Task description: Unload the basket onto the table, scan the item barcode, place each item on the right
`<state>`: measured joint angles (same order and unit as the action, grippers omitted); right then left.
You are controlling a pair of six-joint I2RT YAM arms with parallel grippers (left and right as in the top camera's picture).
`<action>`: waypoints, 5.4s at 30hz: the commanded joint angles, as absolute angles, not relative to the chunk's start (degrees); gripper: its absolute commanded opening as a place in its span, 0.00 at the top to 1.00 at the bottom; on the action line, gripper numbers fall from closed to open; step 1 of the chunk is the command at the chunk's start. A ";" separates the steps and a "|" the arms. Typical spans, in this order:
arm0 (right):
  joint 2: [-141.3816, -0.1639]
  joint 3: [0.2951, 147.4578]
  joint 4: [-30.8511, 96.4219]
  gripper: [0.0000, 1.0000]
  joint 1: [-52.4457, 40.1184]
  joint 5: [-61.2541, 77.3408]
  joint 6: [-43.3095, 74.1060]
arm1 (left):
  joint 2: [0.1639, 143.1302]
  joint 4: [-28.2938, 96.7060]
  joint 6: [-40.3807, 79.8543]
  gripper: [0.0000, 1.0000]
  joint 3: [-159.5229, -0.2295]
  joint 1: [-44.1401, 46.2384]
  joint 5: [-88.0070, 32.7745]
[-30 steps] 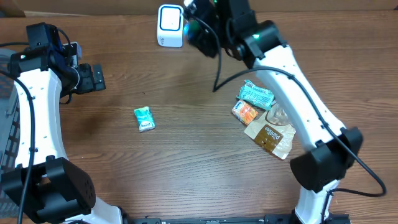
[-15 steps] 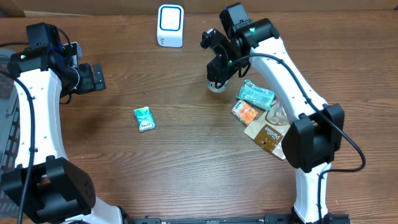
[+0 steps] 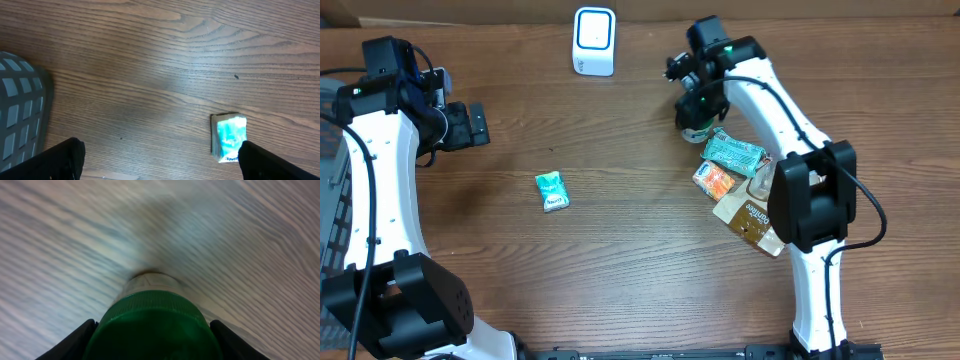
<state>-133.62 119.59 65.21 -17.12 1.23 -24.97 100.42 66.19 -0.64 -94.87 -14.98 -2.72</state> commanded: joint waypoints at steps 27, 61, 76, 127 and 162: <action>-133.51 141.40 83.18 0.00 -10.72 9.06 -10.41 | 100.40 66.11 -1.93 0.00 -95.79 -14.22 -2.76; -134.10 144.62 85.67 0.23 -39.46 20.60 6.33 | 100.40 66.11 -1.93 0.00 -95.79 -14.22 -2.76; -142.76 133.91 66.81 0.42 -43.79 20.58 21.43 | 100.40 66.11 -1.93 0.00 -95.79 -14.22 -2.76; -138.41 126.17 74.98 0.94 -42.83 5.19 -8.84 | 100.40 66.11 -1.93 0.00 -95.79 -14.13 -2.76; -135.79 115.72 70.54 0.72 -49.17 10.04 26.00 | 100.40 66.11 -1.93 0.00 -95.79 -14.22 -2.76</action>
<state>-136.40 119.17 70.91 -49.60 18.74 21.43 100.42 66.19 -0.64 -94.89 -14.61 -2.72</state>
